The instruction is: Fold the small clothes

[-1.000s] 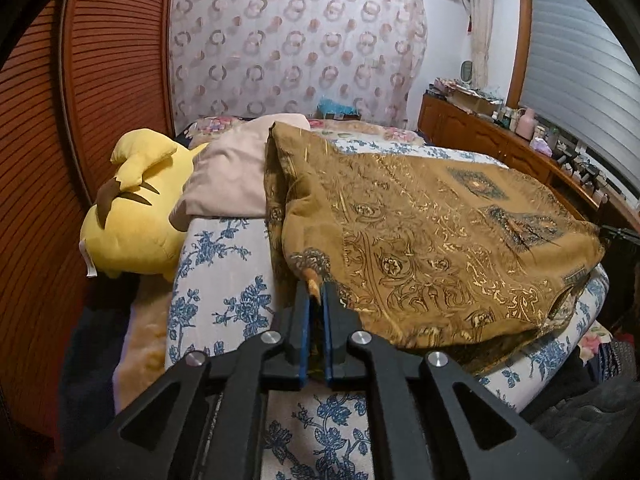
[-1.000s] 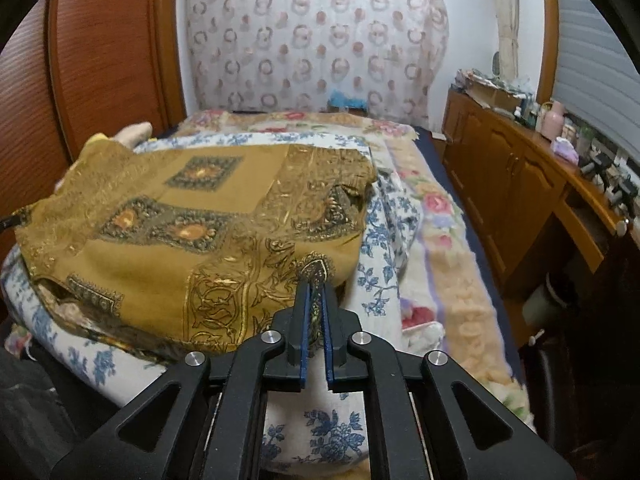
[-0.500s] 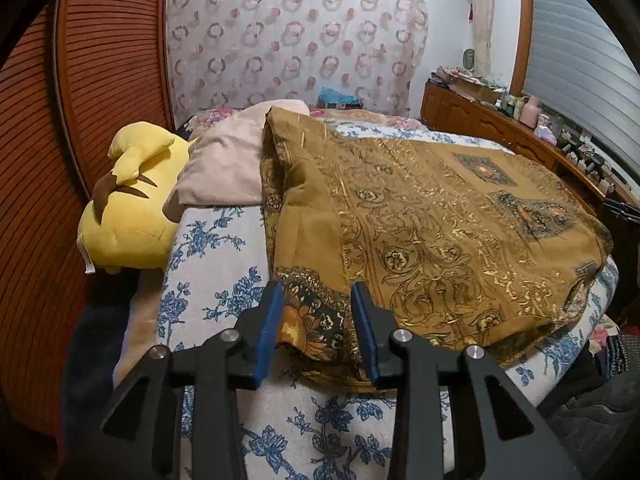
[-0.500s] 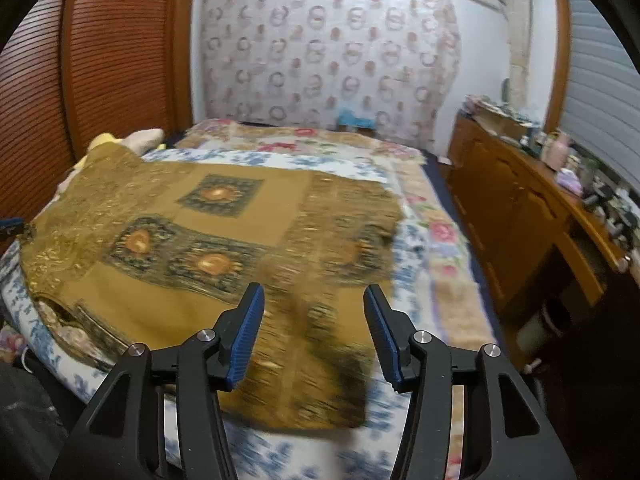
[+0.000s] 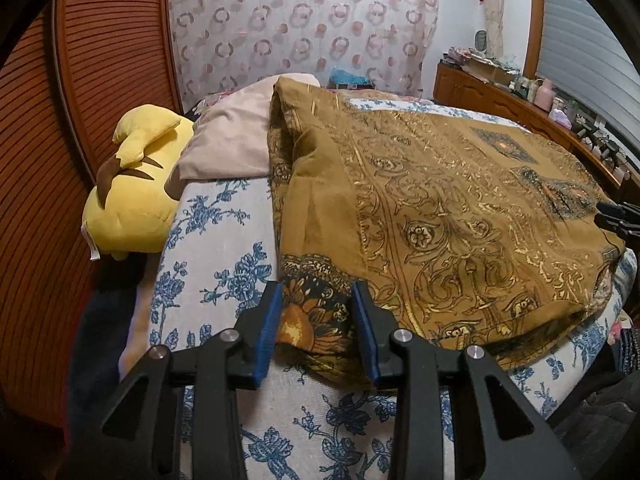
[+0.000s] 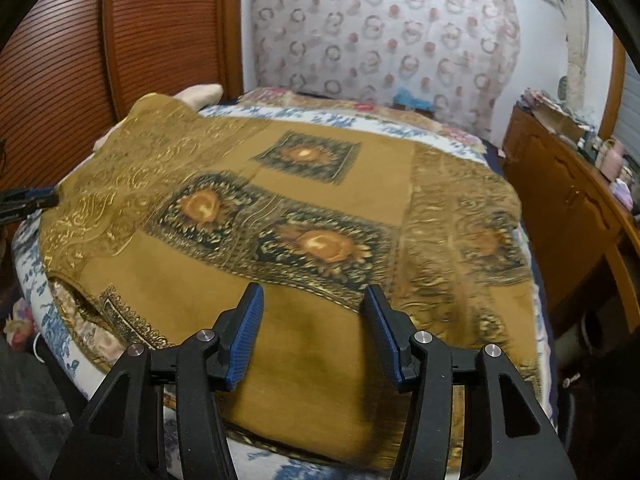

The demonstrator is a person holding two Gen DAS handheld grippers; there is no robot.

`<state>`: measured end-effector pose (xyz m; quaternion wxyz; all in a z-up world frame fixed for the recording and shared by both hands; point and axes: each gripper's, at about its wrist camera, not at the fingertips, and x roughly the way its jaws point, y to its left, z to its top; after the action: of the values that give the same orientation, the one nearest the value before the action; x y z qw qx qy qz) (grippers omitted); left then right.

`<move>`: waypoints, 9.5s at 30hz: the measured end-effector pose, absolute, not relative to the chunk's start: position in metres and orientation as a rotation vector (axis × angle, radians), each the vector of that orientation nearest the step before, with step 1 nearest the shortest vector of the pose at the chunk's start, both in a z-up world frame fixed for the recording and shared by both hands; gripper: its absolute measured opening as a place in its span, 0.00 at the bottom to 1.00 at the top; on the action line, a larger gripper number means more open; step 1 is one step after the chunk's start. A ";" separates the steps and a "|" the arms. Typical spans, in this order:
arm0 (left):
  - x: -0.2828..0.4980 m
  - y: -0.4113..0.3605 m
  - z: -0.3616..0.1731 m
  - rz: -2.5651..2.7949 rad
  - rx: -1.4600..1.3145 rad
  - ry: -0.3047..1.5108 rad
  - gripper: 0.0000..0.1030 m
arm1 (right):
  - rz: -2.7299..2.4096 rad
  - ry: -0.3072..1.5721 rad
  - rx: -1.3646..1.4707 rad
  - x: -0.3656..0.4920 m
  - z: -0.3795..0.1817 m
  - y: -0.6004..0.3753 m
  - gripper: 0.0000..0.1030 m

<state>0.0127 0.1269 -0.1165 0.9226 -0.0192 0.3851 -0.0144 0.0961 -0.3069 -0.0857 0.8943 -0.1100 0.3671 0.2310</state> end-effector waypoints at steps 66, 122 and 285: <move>-0.012 0.127 -0.055 -0.171 -0.150 0.606 0.01 | 0.440 0.728 -0.185 0.088 -0.105 -0.311 0.67; 0.098 -0.063 0.017 -0.517 0.051 0.558 0.42 | 0.402 0.662 -0.137 0.090 -0.052 -0.347 0.68; 0.074 -0.035 -0.066 -0.431 0.010 0.717 0.43 | 0.125 0.694 -0.170 0.268 0.005 -0.415 0.50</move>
<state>0.0740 -0.0347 -0.0657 0.9138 0.0048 0.3480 -0.2093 0.2681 -0.4152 0.0050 0.9349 -0.0833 0.3395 0.0612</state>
